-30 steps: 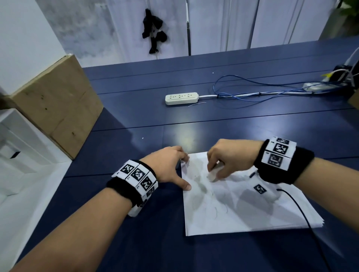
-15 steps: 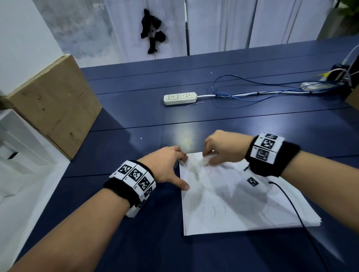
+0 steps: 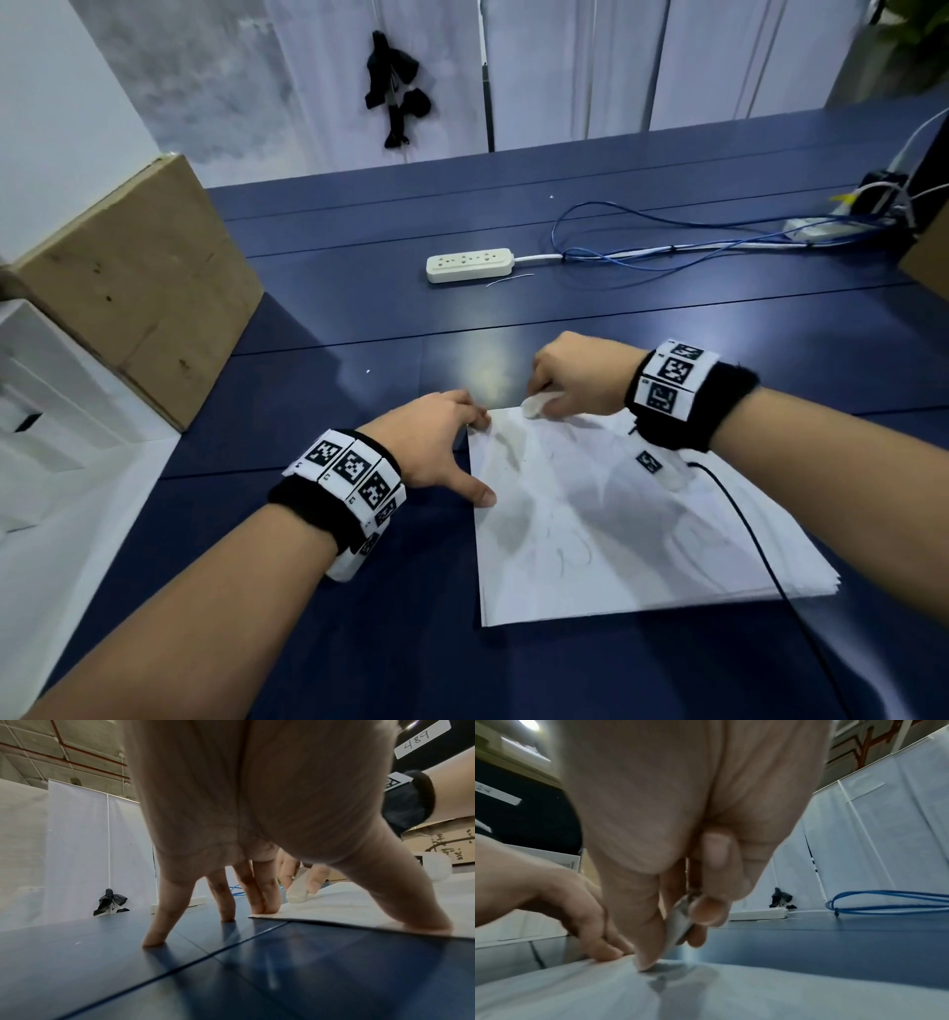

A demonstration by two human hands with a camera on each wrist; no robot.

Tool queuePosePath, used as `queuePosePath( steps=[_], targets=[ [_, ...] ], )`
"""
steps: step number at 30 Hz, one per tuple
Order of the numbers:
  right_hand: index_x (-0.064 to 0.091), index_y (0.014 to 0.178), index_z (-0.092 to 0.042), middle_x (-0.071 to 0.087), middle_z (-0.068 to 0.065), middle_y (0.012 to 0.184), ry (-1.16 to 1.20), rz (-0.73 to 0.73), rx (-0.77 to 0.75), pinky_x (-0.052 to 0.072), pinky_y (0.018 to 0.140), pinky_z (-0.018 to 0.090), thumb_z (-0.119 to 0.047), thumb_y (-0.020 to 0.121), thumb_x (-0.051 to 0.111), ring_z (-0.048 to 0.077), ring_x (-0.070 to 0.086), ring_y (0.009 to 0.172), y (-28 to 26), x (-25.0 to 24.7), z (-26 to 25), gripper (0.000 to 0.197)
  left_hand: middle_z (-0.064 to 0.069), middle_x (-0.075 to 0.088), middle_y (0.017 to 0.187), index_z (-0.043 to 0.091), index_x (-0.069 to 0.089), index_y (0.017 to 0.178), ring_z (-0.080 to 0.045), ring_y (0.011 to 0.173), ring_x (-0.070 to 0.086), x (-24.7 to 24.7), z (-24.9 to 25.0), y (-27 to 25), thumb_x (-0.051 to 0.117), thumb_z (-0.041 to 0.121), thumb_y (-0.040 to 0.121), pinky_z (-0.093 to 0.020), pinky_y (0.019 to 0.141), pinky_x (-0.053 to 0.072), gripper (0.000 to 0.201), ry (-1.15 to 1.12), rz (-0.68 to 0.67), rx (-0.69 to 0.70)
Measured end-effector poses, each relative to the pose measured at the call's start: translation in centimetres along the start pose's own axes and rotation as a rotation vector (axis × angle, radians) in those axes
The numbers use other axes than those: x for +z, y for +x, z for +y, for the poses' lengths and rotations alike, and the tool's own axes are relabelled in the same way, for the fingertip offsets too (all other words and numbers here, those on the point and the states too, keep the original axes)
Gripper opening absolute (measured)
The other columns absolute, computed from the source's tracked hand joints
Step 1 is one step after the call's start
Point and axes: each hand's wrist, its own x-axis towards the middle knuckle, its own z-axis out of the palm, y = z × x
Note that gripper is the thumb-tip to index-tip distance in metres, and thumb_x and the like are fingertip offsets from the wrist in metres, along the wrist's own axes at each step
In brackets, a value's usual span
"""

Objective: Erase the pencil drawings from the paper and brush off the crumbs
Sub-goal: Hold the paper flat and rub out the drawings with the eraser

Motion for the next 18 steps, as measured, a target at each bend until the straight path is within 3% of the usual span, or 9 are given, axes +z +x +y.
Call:
queuePosePath(
  steps=[3, 6, 13, 15, 18],
  targets=[
    [0.074, 0.090, -0.021, 0.066, 0.002, 0.086, 0.015, -0.052, -0.118, 0.050, 0.068, 0.035, -0.042, 0.076, 0.063, 0.024, 0.060, 0.079, -1.6, 0.5, -0.6, 0.028, 0.016, 0.048, 0.116, 0.024, 0.057, 0.129, -0.009, 0.110, 0.053, 0.2, -0.2, 0.0, 0.076, 0.078, 0.046, -0.036, 0.097, 0.048, 0.101, -0.007, 0.003, -0.008],
    [0.074, 0.098, -0.025, 0.067, -0.005, 0.093, 0.105, -0.239, -0.200, 0.050, 0.072, 0.030, -0.050, 0.074, 0.065, 0.015, 0.058, 0.079, -3.5, 0.8, -1.6, 0.035, 0.017, 0.048, 0.120, 0.022, 0.056, 0.133, -0.009, 0.115, 0.052, 0.2, -0.2, 0.0, 0.078, 0.076, 0.047, -0.036, 0.099, 0.047, 0.104, -0.012, -0.003, -0.015],
    [0.073, 0.086, -0.021, 0.067, 0.004, 0.080, 0.009, 0.014, -0.025, 0.052, 0.066, 0.039, -0.049, 0.078, 0.057, 0.028, 0.062, 0.078, 0.0, -0.1, 0.6, 0.033, 0.017, 0.048, 0.116, 0.026, 0.057, 0.130, -0.010, 0.109, 0.054, 0.2, -0.1, -0.1, 0.076, 0.079, 0.046, -0.036, 0.096, 0.049, 0.101, -0.010, 0.001, -0.013],
    [0.074, 0.088, -0.020, 0.066, 0.002, 0.083, 0.011, -0.020, -0.105, 0.049, 0.067, 0.036, -0.047, 0.077, 0.058, 0.025, 0.059, 0.076, -1.3, 0.1, -0.1, 0.033, 0.016, 0.048, 0.114, 0.026, 0.057, 0.128, -0.010, 0.108, 0.053, 0.1, -0.1, -0.1, 0.078, 0.075, 0.048, -0.036, 0.096, 0.048, 0.096, -0.008, 0.002, -0.015],
    [0.076, 0.096, -0.023, 0.064, -0.005, 0.089, 0.073, -0.198, -0.193, 0.044, 0.069, 0.027, -0.041, 0.079, 0.070, 0.014, 0.053, 0.074, -3.5, 0.2, -1.3, 0.026, 0.014, 0.050, 0.119, 0.023, 0.056, 0.132, -0.011, 0.113, 0.053, 0.1, 0.0, -0.1, 0.081, 0.072, 0.051, -0.036, 0.098, 0.048, 0.099, -0.006, -0.003, -0.013]
  ],
)
